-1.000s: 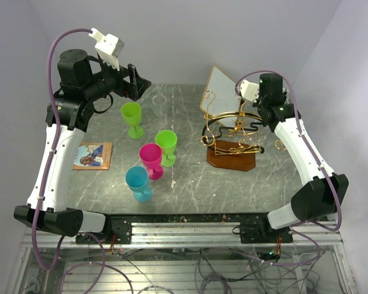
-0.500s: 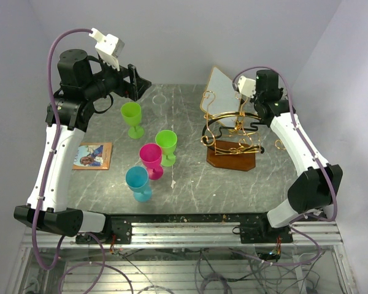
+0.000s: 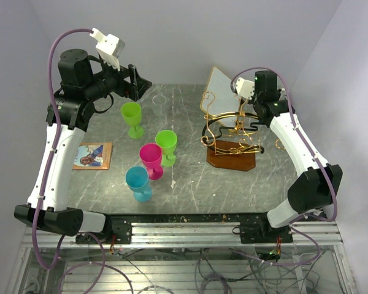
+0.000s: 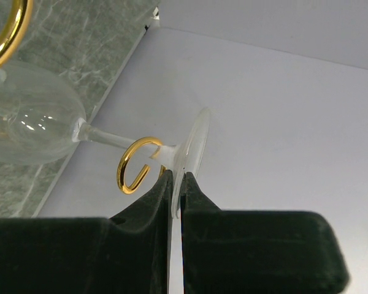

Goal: Place the wine glass upside down on the wine glass rack

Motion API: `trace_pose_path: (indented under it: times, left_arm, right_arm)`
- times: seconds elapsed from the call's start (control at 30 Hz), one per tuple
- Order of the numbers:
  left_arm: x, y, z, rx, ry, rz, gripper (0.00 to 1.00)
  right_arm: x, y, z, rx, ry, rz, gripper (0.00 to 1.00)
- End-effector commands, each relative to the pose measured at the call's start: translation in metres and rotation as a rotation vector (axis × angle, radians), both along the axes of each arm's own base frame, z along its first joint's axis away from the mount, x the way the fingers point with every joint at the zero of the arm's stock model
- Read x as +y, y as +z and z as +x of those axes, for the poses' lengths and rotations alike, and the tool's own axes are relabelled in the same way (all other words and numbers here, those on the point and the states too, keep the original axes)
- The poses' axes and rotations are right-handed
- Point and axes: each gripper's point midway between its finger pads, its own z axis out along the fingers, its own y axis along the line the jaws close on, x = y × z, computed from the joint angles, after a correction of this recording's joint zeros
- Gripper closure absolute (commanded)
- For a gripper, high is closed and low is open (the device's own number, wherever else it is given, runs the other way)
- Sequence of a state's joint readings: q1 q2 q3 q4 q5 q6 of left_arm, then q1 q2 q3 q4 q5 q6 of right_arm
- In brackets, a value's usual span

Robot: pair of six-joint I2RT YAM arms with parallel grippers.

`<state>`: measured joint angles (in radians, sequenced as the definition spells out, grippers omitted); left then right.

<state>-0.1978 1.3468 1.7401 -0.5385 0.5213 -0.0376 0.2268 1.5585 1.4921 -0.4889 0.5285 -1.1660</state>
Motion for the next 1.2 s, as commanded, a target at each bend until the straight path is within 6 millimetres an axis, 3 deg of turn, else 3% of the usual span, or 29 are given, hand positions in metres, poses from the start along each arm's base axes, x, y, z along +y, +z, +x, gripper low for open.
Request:
trace_pose_path:
  times: [0.0, 0.6, 1.17]
  left_arm:
    - [0.000, 0.010, -0.001, -0.024, -0.015, -0.014, 0.05]
    - [0.000, 0.011, -0.006, -0.029, -0.020, -0.016, 0.04]
    - [0.002, 0.013, -0.010, -0.038, -0.017, -0.016, 0.04]
  right_arm:
    - [0.005, 0.016, -0.006, -0.045, 0.020, 0.022, 1.00]
    - [0.000, 0.003, -0.020, -0.028, 0.004, 0.022, 0.99]
    - [0.005, 0.001, -0.030, -0.018, 0.018, 0.081, 0.91]
